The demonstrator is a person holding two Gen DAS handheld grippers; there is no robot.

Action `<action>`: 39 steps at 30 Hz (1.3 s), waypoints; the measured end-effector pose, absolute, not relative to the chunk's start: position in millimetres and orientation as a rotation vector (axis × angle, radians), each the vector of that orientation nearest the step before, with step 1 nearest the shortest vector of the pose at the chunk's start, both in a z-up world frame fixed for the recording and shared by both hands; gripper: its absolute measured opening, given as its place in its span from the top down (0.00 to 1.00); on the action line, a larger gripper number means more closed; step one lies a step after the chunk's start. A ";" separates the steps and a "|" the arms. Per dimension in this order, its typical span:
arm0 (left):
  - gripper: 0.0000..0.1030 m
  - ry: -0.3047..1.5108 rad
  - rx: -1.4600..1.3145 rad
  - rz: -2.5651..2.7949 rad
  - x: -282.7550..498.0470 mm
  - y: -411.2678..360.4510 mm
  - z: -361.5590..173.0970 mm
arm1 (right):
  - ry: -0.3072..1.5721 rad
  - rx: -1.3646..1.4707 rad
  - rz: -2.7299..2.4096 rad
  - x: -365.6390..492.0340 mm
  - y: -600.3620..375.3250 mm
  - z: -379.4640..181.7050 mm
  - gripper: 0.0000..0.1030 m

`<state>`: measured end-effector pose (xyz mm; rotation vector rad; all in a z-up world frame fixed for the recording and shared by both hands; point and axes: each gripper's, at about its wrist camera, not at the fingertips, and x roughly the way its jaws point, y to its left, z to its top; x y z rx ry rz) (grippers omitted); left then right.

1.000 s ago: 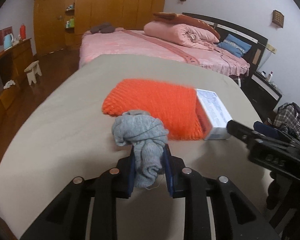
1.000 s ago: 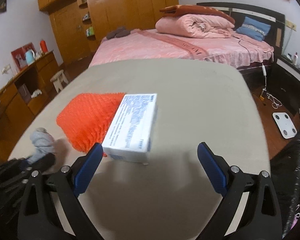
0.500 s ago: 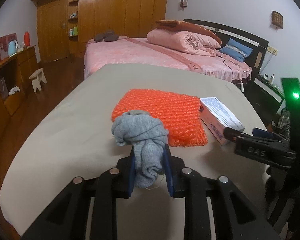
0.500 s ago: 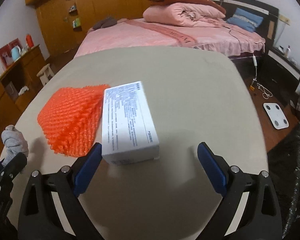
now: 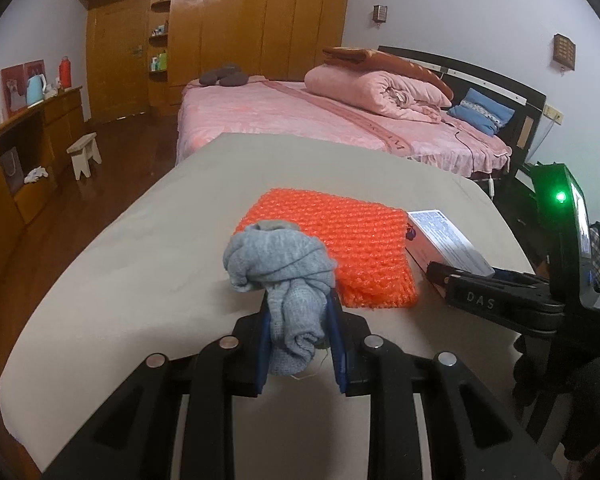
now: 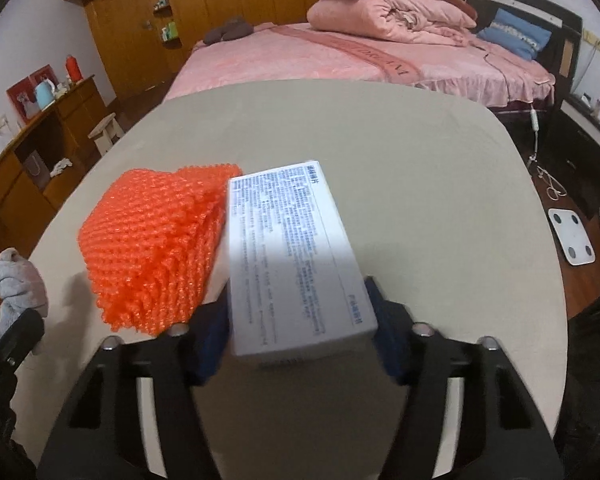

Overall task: Collect trash
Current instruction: 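Grasp the white medicine box with the right tool while the left holds the sock, then carry the grey sock and white box over the bin with both tools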

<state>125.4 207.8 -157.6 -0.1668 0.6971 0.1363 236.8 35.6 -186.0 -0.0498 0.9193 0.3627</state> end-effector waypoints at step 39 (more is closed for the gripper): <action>0.76 0.545 -0.081 -0.138 101.5 63.6 -67.9 | 0.632 0.054 0.197 111.5 -138.6 -55.6 0.48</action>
